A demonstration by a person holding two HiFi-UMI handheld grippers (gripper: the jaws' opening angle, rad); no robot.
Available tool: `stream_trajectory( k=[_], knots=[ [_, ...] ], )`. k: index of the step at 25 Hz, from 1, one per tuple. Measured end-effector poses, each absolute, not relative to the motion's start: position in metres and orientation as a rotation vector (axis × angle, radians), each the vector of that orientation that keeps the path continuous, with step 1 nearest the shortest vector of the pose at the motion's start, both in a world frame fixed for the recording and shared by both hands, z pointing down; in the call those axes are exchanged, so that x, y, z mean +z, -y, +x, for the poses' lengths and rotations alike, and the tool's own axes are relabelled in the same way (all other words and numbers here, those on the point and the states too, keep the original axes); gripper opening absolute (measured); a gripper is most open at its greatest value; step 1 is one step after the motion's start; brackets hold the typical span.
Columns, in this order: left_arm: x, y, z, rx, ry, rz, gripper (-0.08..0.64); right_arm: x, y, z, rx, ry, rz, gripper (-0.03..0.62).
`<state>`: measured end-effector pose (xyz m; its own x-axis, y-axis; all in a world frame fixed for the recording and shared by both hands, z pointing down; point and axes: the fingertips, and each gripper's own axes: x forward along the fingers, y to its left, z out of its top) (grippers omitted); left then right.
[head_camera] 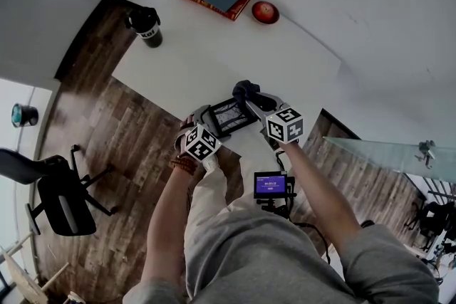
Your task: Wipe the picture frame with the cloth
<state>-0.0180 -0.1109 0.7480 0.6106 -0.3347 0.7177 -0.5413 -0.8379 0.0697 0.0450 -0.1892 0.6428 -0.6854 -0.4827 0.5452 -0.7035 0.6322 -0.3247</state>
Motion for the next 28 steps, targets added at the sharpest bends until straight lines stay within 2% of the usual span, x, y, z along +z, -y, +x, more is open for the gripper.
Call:
stream_trajectory(
  k=[3, 8, 20, 24, 28],
  knots=[
    [0.748, 0.111, -0.017, 1.055, 0.713, 2.555, 0.541, 0.669, 0.193, 0.056, 0.625, 2.304, 0.962, 0.124],
    [0.748, 0.112, -0.017, 1.057, 0.713, 2.554, 0.541, 0.710, 0.182, 0.036, 0.645, 2.170, 0.865, 0.123],
    [0.748, 0.111, -0.018, 1.056, 0.713, 2.555, 0.541, 0.716, 0.144, -0.045, 0.773, 2.203, 0.642, 0.120],
    [0.749, 0.113, -0.018, 1.058, 0.718, 2.556, 0.541, 0.713, 0.139, -0.057, 0.933, 2.207, 0.551, 0.120],
    [0.749, 0.107, -0.017, 1.053, 0.670, 2.543, 0.541, 0.688, 0.137, -0.051, 1.225, 2.283, 0.475, 0.122]
  ],
)
